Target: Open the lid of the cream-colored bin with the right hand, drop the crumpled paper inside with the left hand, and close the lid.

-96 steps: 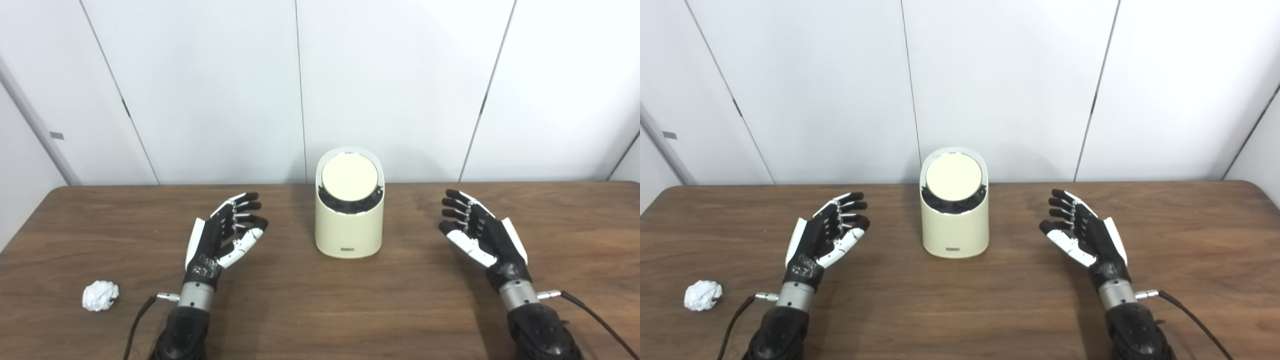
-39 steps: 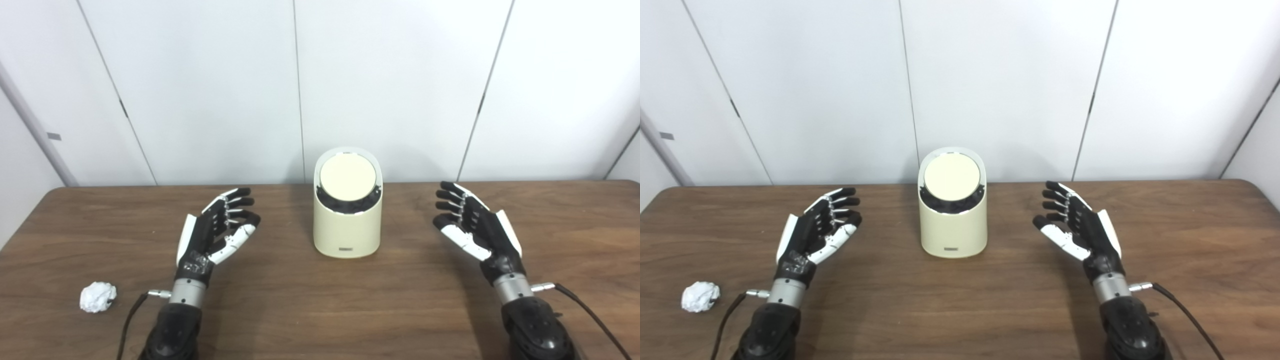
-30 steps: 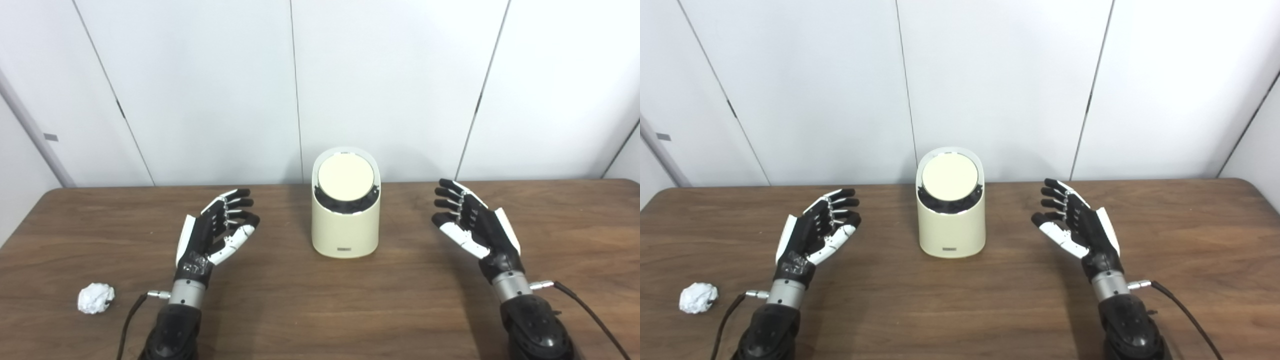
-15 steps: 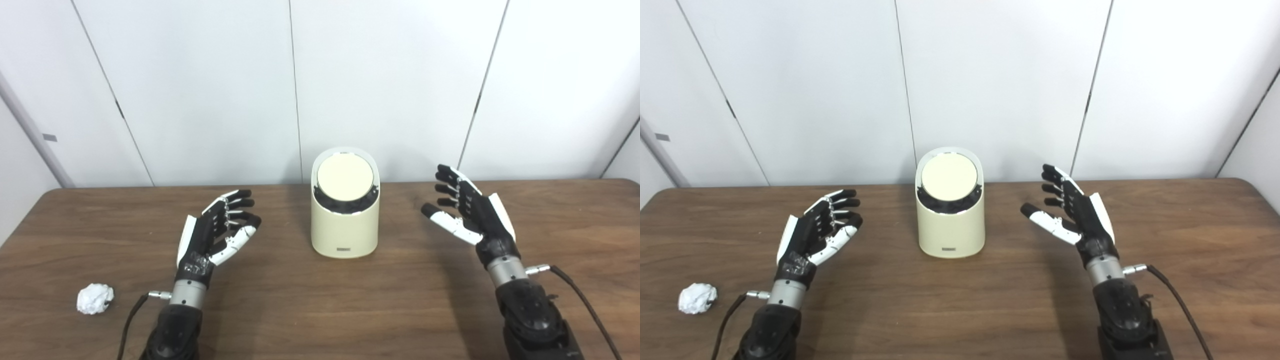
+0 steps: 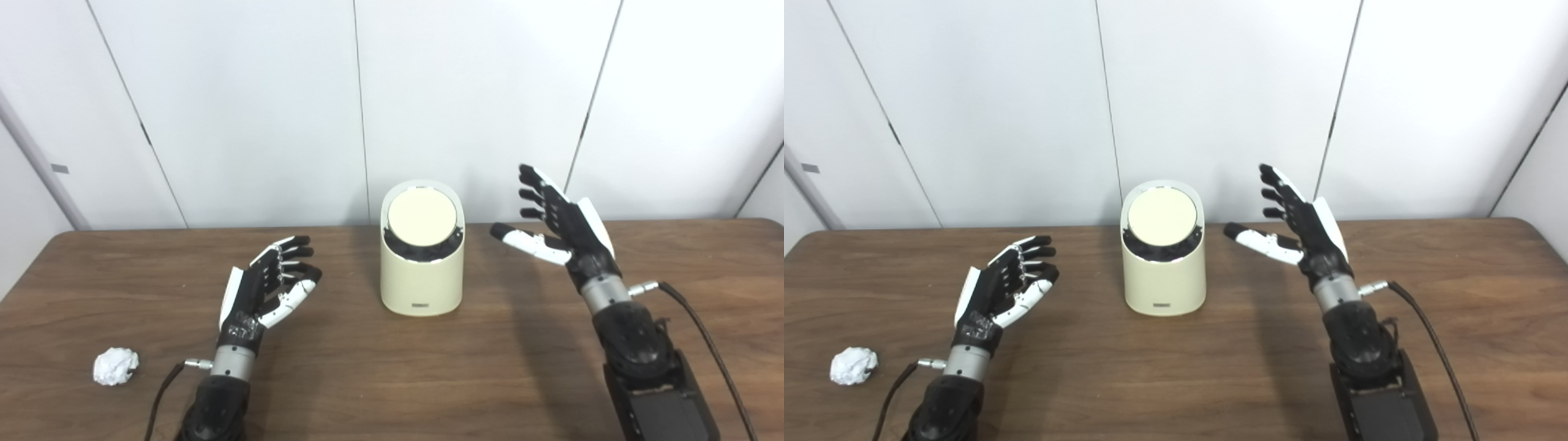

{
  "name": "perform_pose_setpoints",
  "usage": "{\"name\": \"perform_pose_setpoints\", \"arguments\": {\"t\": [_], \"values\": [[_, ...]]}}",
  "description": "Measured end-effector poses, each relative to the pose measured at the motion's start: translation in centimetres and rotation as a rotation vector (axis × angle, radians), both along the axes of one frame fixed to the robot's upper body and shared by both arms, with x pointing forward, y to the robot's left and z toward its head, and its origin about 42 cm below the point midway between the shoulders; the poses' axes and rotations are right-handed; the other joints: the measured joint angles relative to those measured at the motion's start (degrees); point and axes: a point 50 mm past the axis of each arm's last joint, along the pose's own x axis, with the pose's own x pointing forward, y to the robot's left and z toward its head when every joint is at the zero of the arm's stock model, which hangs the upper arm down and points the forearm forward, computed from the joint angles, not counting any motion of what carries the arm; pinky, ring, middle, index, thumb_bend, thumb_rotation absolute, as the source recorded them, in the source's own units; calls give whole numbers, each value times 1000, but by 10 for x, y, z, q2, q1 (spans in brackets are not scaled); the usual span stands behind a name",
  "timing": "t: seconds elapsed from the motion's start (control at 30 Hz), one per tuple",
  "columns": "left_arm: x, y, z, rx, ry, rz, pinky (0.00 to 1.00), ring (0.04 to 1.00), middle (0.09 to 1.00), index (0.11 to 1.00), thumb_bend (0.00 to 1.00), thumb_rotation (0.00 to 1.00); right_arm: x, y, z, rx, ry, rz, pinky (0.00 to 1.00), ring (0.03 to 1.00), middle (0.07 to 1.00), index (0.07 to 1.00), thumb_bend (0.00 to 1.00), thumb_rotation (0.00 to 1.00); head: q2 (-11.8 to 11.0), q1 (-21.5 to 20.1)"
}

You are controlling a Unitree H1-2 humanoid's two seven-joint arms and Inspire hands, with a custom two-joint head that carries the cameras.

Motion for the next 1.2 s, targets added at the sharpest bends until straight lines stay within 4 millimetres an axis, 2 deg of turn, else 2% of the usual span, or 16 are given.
{"name": "perform_pose_setpoints", "arguments": {"t": [0.1, 0.2, 0.33, 0.5, 0.67, 0.83, 0.93, 1.1, 1.2], "values": [[0, -1, 0, 0, 0, -3, 533, 654, 739, 776, 649, 410, 8, 7, 13, -43, 15, 8, 778, 936, 974, 965, 884, 531, 0, -2], [0, -1, 0, -2, 1, -3, 531, 654, 740, 774, 640, 408, 14, 12, 26, -74, 13, 3, 776, 942, 975, 953, 885, 495, 0, -3], [0, -2, 0, -2, 0, -4, 530, 651, 738, 774, 636, 399, 21, 22, 41, -95, -6, 16, 832, 970, 978, 961, 883, 465, -2, -3], [0, -2, 0, -4, -1, -4, 540, 655, 738, 776, 628, 373, 28, 32, 54, -135, -7, 16, 833, 965, 996, 972, 909, 478, -1, -3], [0, -3, 0, -5, -1, -5, 533, 650, 736, 776, 633, 384, 33, 39, 54, -167, 10, 29, 838, 971, 1000, 975, 932, 462, -1, -2], [0, -3, 0, -6, -1, -5, 526, 649, 736, 772, 631, 387, 39, 43, 49, -191, 31, 29, 946, 998, 1000, 979, 950, 451, 2, -3], [0, -3, 0, -6, -1, -5, 526, 653, 737, 774, 654, 409, 41, 50, 51, -220, 27, 27, 969, 1000, 1000, 990, 970, 475, 1, -2], [0, -2, 0, -2, -1, -4, 522, 649, 736, 777, 634, 400, 52, 62, 56, -294, 15, 9, 802, 951, 991, 992, 999, 463, 2, 0], [0, -2, 0, -2, -1, -4, 524, 650, 736, 778, 626, 388, 55, 67, 57, -327, 11, 6, 771, 941, 989, 991, 1000, 463, 1, 1]]}}
